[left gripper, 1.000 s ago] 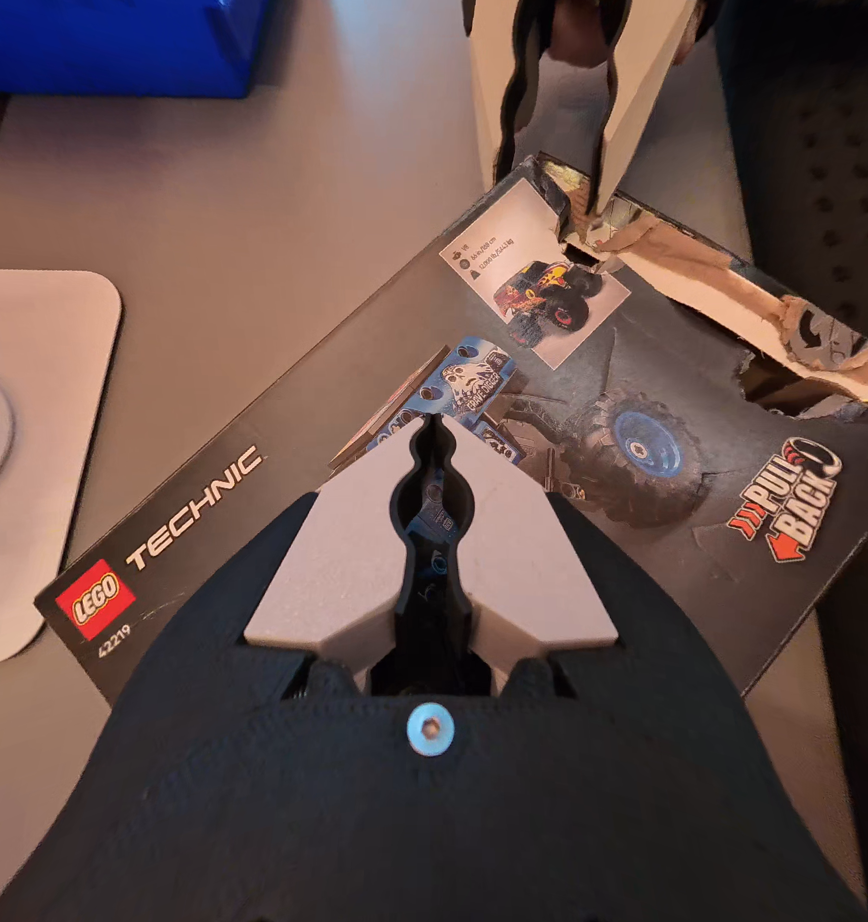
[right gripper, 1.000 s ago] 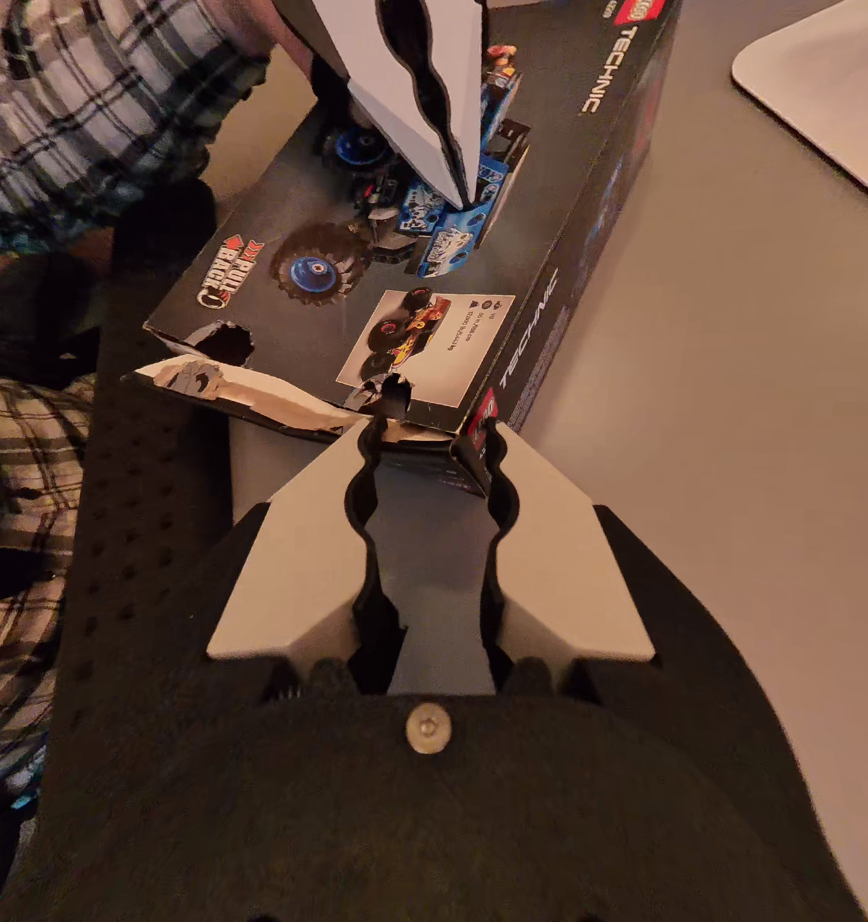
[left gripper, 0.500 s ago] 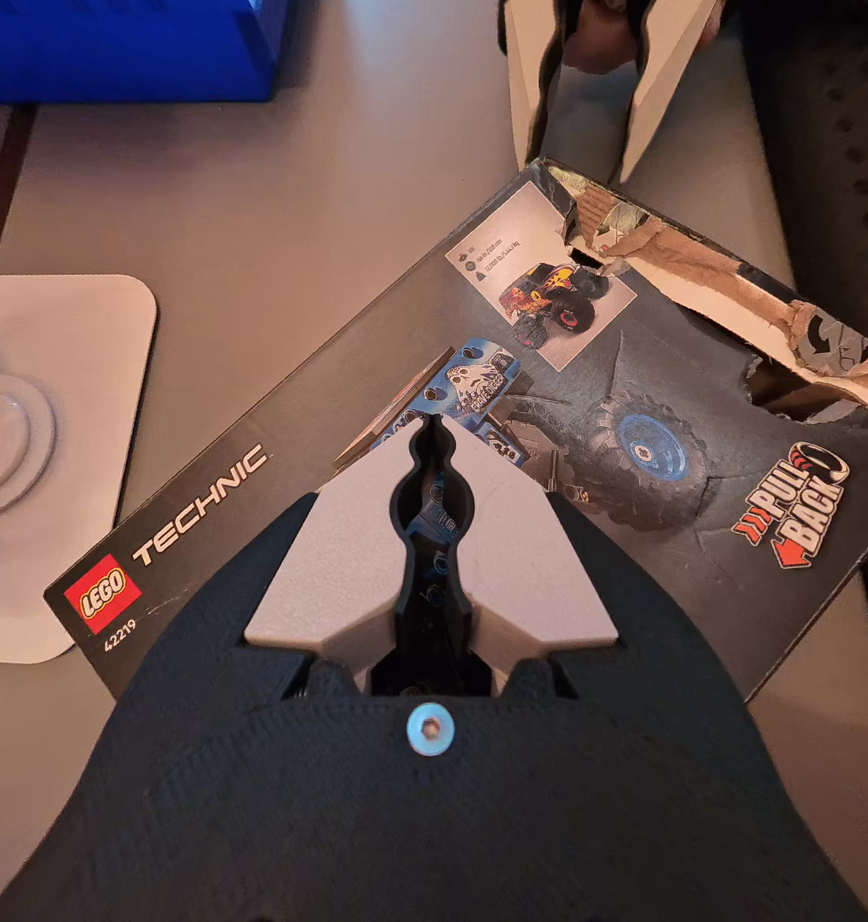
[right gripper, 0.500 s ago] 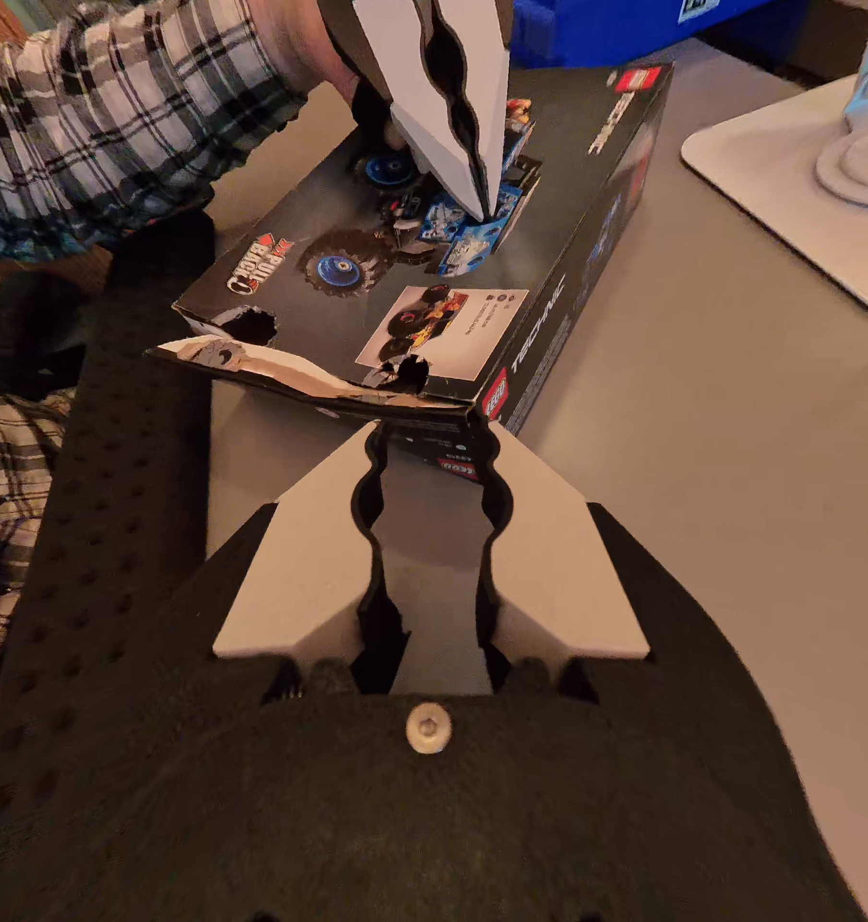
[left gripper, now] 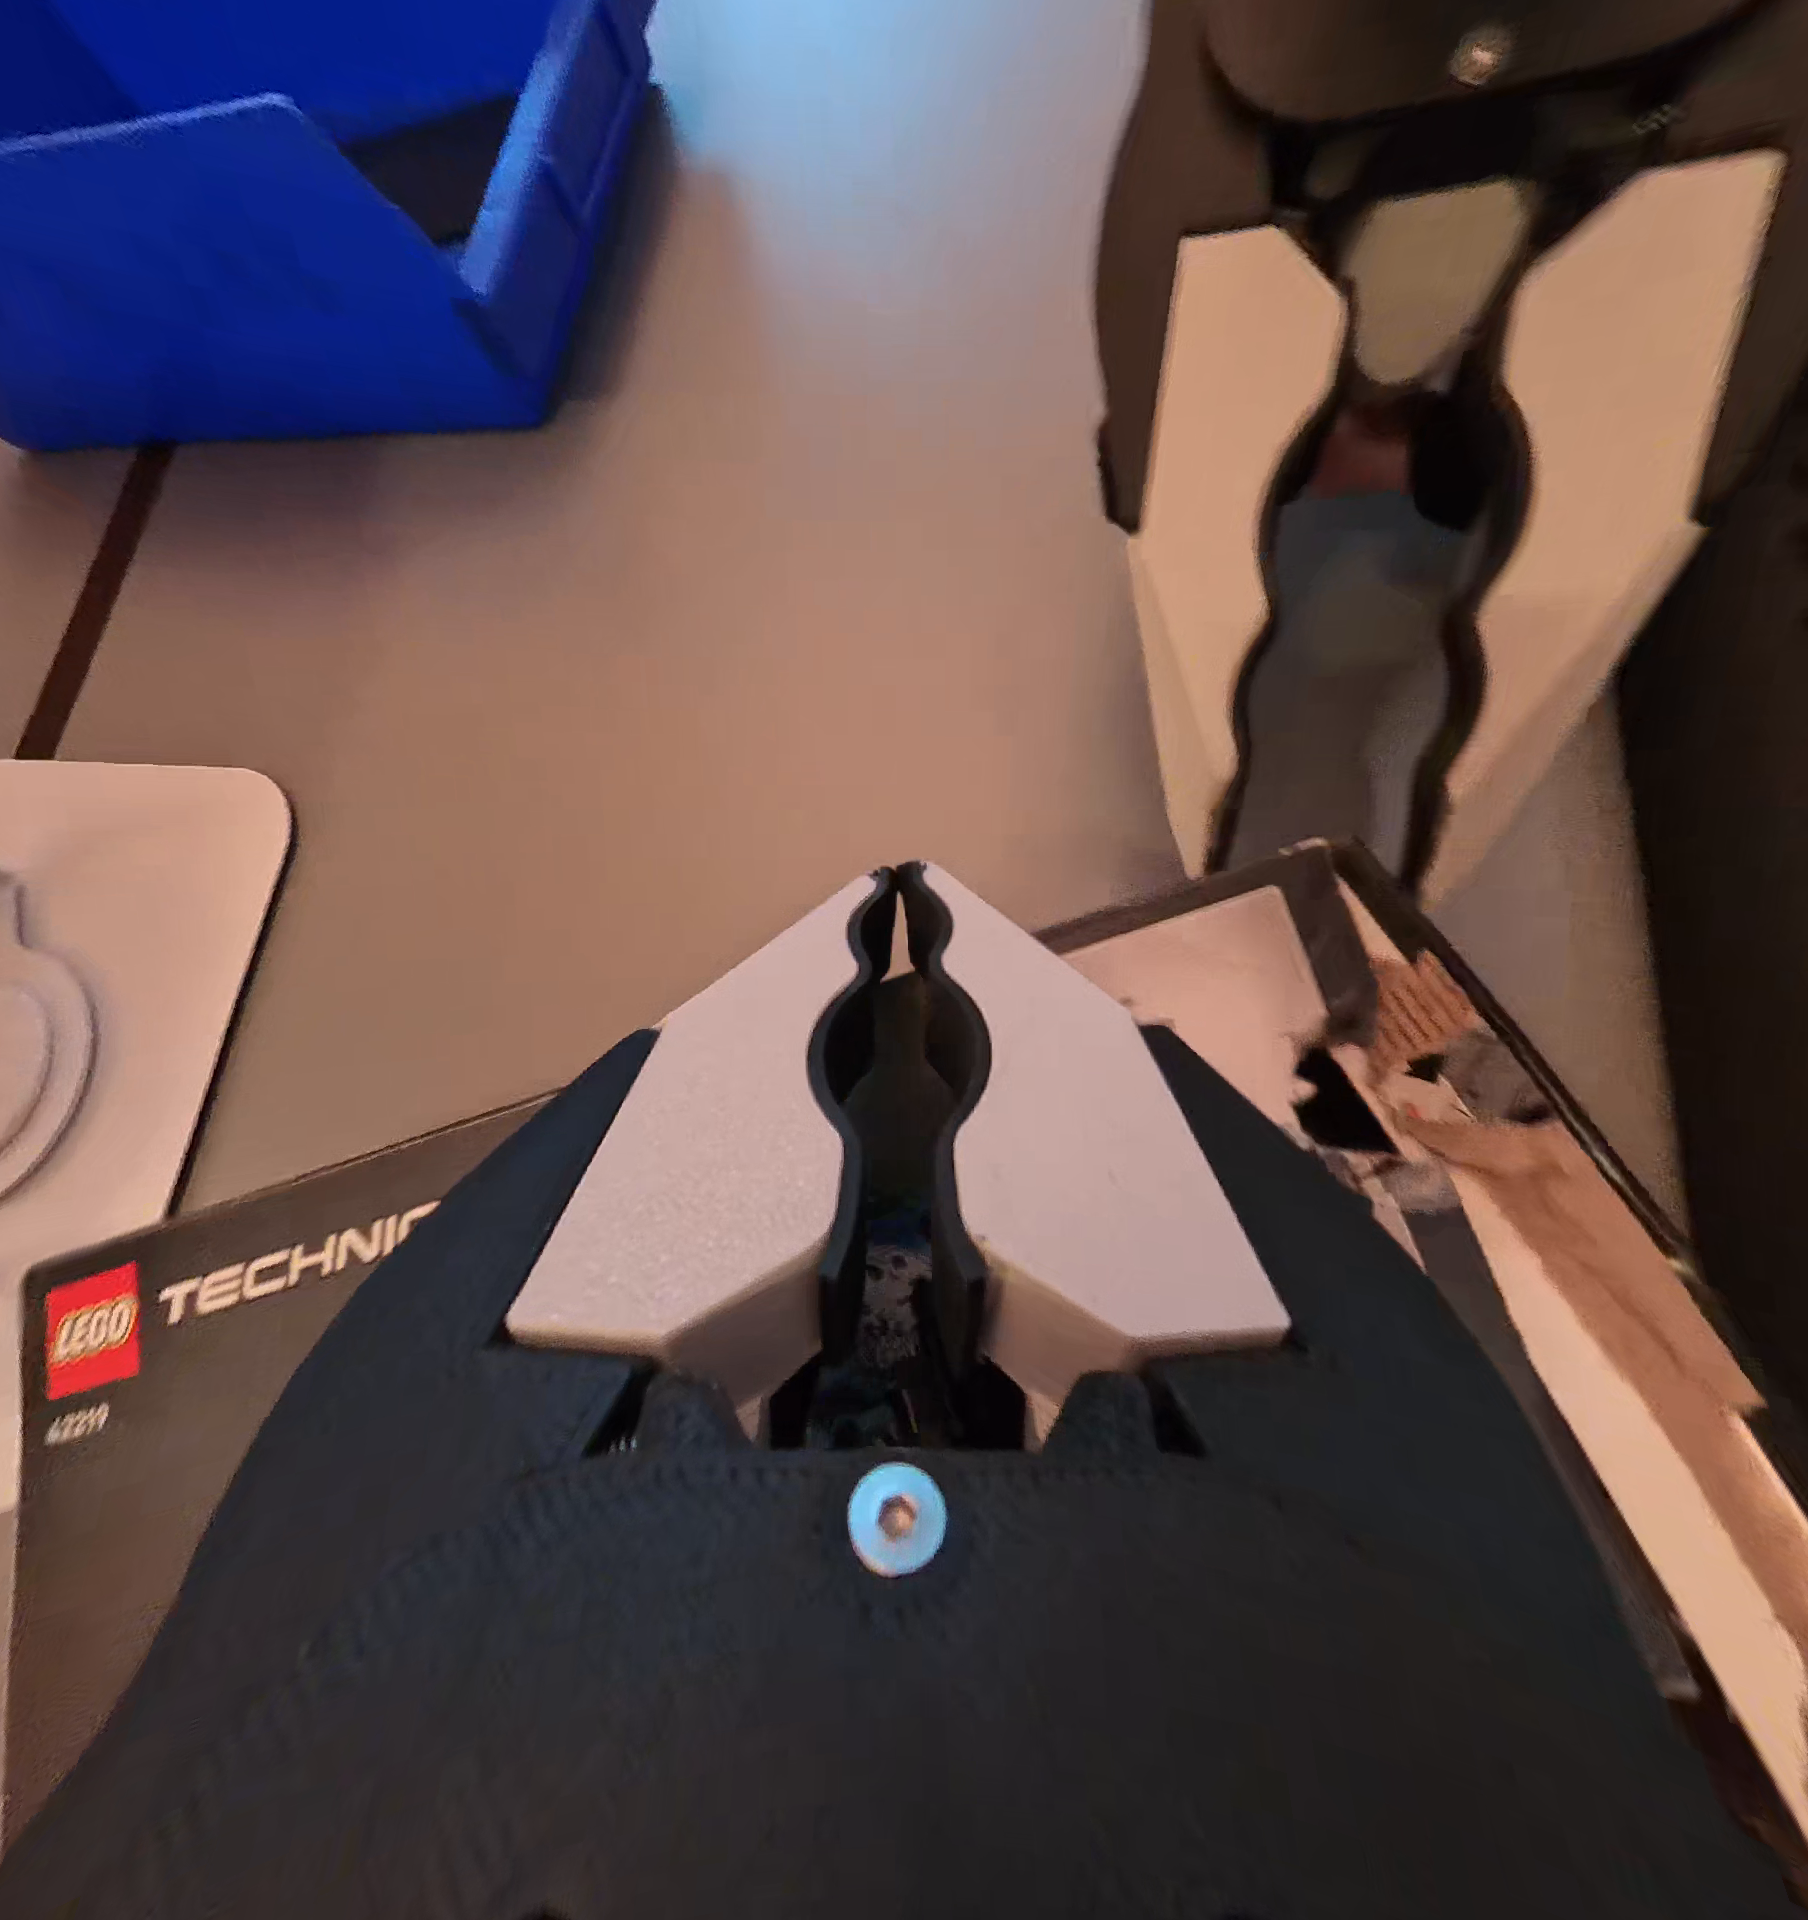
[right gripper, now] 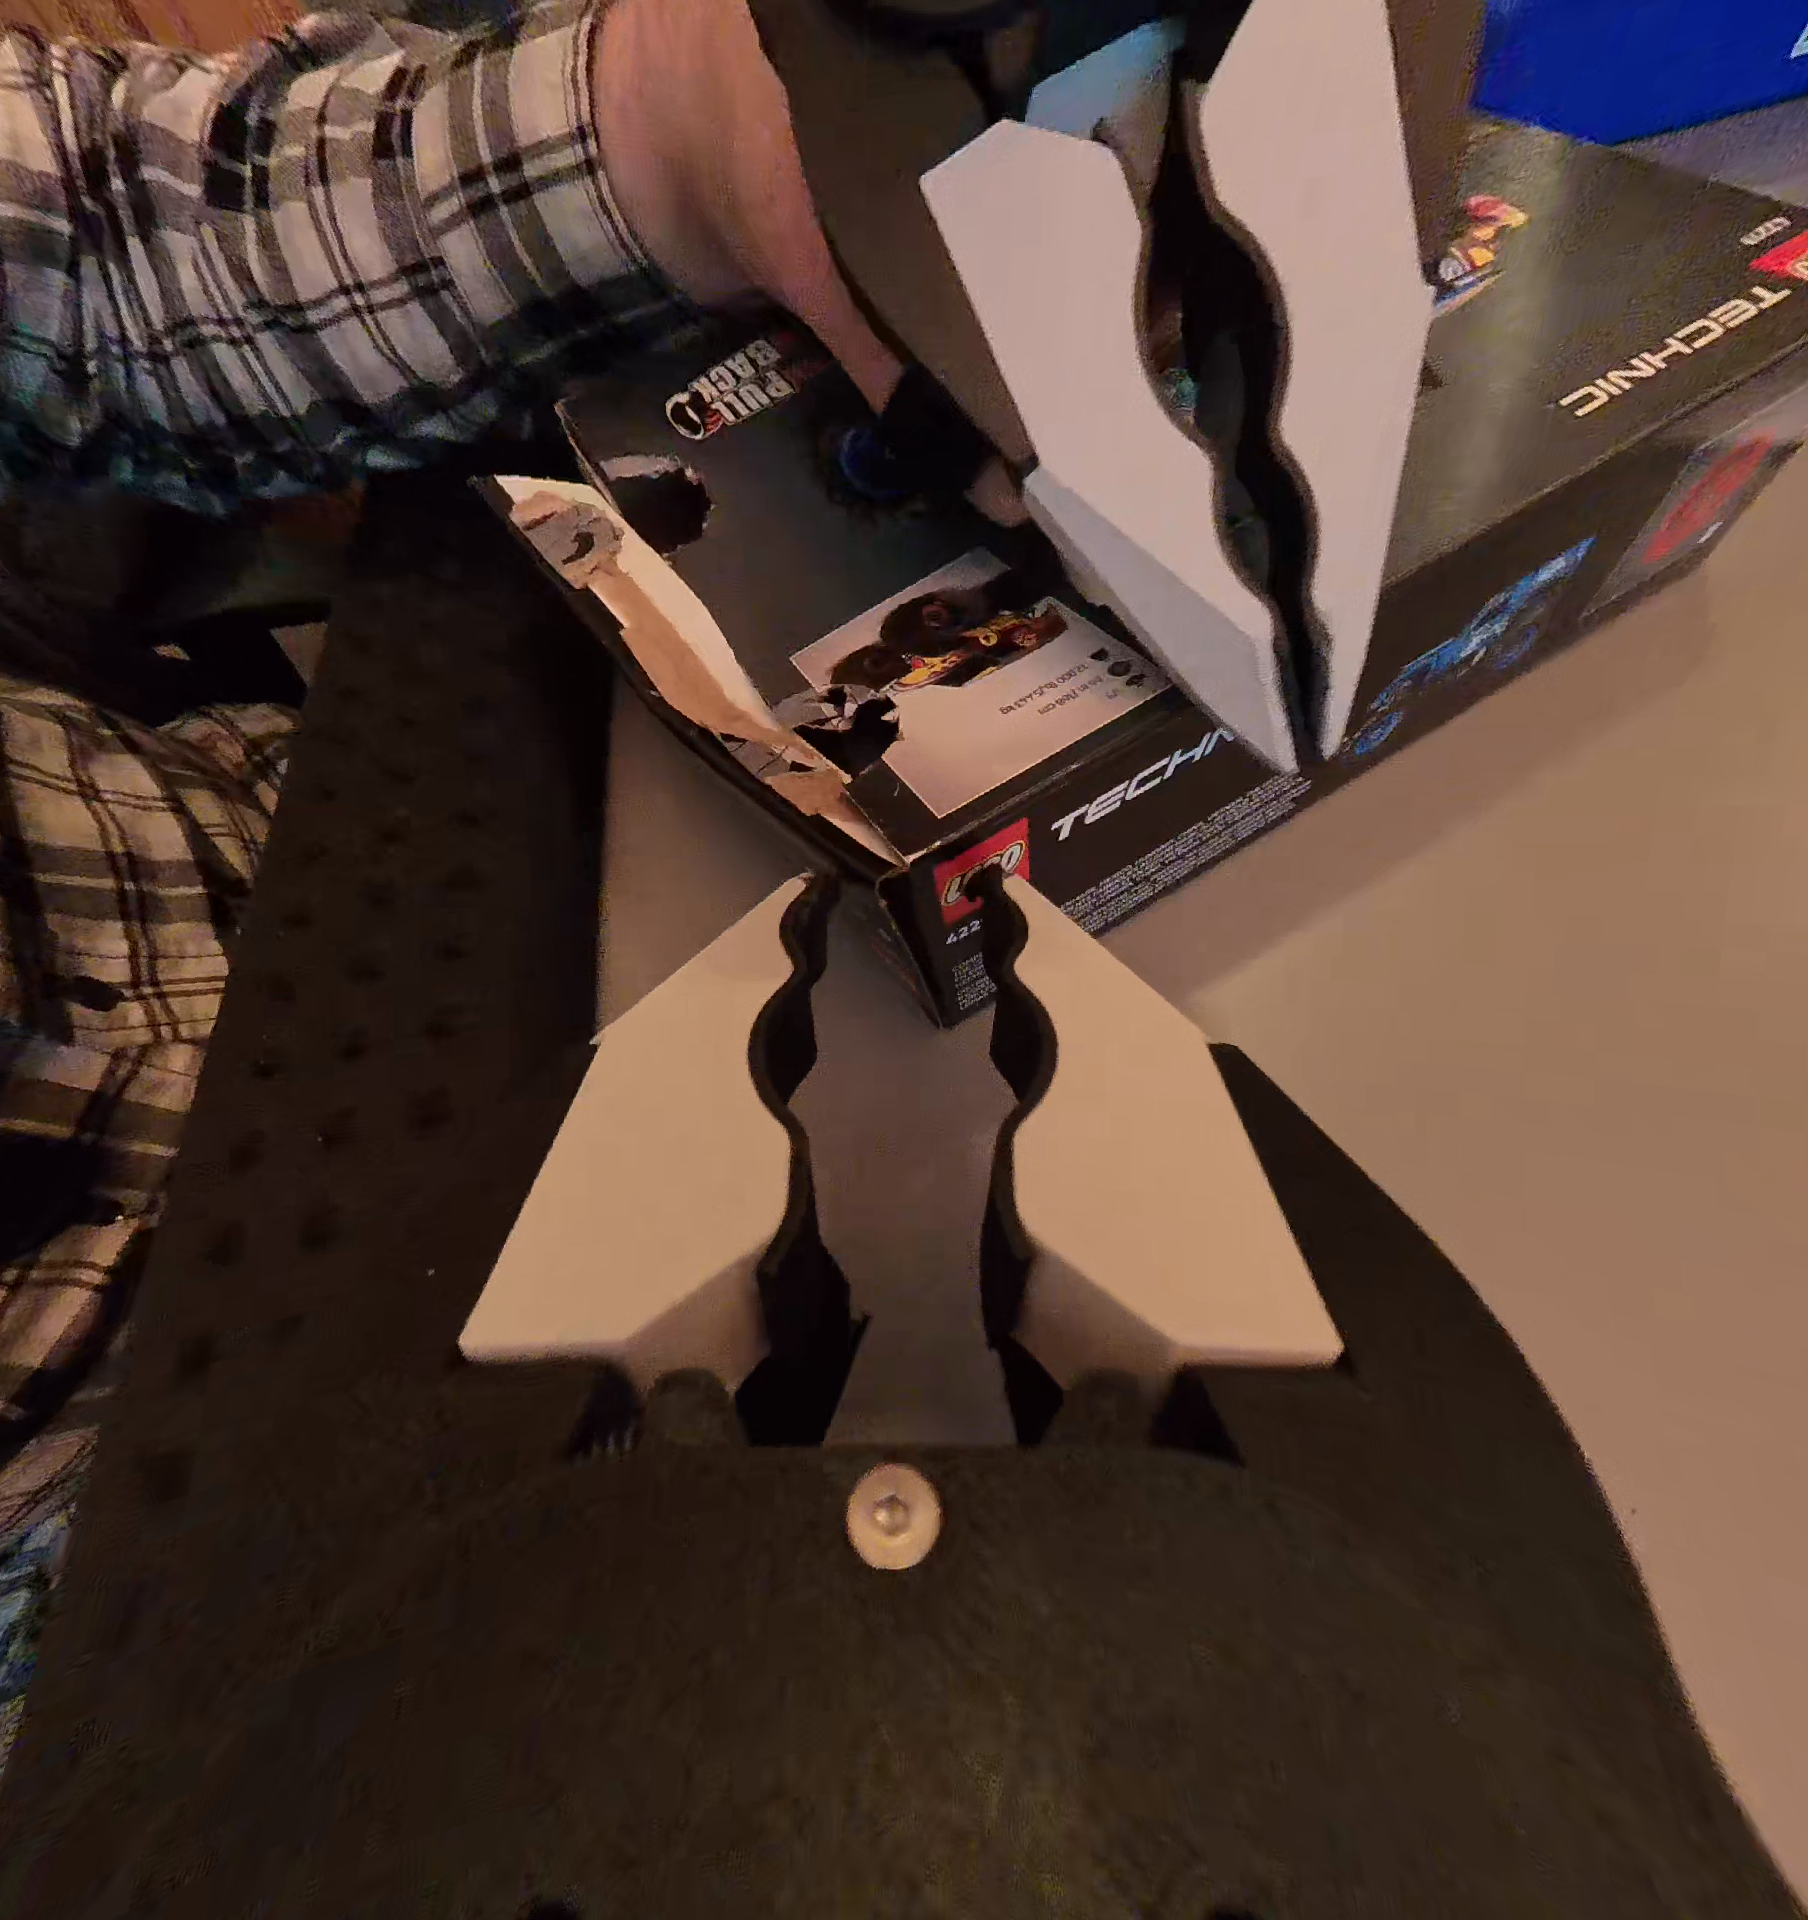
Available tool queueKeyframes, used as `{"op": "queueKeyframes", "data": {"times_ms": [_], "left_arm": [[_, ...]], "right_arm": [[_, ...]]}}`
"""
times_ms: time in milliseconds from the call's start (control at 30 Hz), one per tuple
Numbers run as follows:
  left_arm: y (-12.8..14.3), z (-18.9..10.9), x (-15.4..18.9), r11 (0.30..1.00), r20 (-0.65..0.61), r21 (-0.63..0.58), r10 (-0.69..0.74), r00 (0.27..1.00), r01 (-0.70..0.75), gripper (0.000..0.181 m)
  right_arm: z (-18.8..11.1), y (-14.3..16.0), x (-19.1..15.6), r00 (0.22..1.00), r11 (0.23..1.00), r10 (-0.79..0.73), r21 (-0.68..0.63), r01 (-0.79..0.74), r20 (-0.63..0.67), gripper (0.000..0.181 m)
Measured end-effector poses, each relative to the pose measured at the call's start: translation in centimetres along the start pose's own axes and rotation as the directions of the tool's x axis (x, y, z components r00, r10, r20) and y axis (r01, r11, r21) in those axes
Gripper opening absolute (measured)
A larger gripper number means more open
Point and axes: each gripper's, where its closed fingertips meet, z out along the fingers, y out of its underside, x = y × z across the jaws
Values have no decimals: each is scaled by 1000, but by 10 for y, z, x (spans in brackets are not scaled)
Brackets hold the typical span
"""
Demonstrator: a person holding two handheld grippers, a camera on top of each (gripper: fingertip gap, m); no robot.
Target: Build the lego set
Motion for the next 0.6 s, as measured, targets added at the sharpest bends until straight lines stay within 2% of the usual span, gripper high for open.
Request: {"op": "queueKeyframes", "data": {"times_ms": [100,233,333,467,600], "left_arm": [[1,-2,-2,1000,44,15,14,999,-15,0],[1,-1,-6,1000,55,16,-2,998,1,0],[1,-2,-6,1000,62,20,10,998,-11,0],[1,-2,-6,1000,61,21,16,998,-17,0],[2,-3,-7,1000,60,20,14,998,-16,0]], "right_arm": [[7,0,-12,1000,1000,-16,-8,16,-1,23],[8,1,-18,999,1000,-18,-1,18,-38,28],[8,9,-21,999,1000,1,-19,-1,-49,19],[8,9,-24,997,1000,-1,-15,0,-79,23],[9,10,-31,995,998,-53,-29,51,-84,13]]}}
